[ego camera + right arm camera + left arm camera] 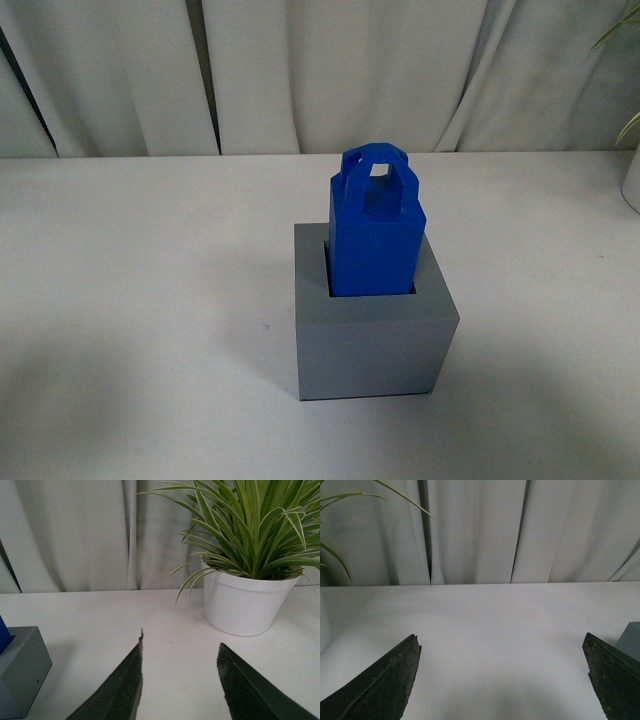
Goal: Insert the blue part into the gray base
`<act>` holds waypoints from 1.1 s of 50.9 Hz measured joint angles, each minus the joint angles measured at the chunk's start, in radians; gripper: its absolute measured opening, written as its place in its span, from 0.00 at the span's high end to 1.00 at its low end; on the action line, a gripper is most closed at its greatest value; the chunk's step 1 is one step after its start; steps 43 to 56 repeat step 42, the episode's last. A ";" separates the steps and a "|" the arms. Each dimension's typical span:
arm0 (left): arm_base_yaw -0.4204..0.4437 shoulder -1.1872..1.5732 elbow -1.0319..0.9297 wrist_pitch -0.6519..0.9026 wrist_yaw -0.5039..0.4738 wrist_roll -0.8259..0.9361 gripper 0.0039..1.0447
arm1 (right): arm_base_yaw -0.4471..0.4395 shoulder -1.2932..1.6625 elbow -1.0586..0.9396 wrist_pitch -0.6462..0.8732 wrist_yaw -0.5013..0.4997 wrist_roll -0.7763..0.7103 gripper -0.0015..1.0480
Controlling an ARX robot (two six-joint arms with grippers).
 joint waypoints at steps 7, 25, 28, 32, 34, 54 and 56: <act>0.000 0.000 0.000 0.000 0.000 0.000 0.06 | 0.000 0.000 0.000 0.000 0.000 0.000 0.33; 0.000 0.000 0.000 0.000 0.000 0.000 0.06 | 0.000 0.000 0.000 0.000 0.000 0.000 0.07; 0.000 0.000 0.000 0.000 0.000 0.000 0.06 | 0.000 0.000 0.000 0.000 0.000 0.000 0.07; 0.000 0.000 0.000 0.000 0.000 0.000 0.06 | 0.000 0.000 0.000 0.000 0.000 0.000 0.07; 0.000 0.000 0.000 0.000 0.000 0.000 0.06 | 0.000 0.000 0.000 0.000 0.000 0.000 0.07; 0.000 0.000 0.000 0.000 0.000 0.000 0.06 | 0.000 0.000 0.000 0.000 0.000 0.000 0.07; 0.000 0.000 0.000 0.000 0.000 0.000 0.06 | 0.000 0.000 0.000 0.000 0.000 0.000 0.07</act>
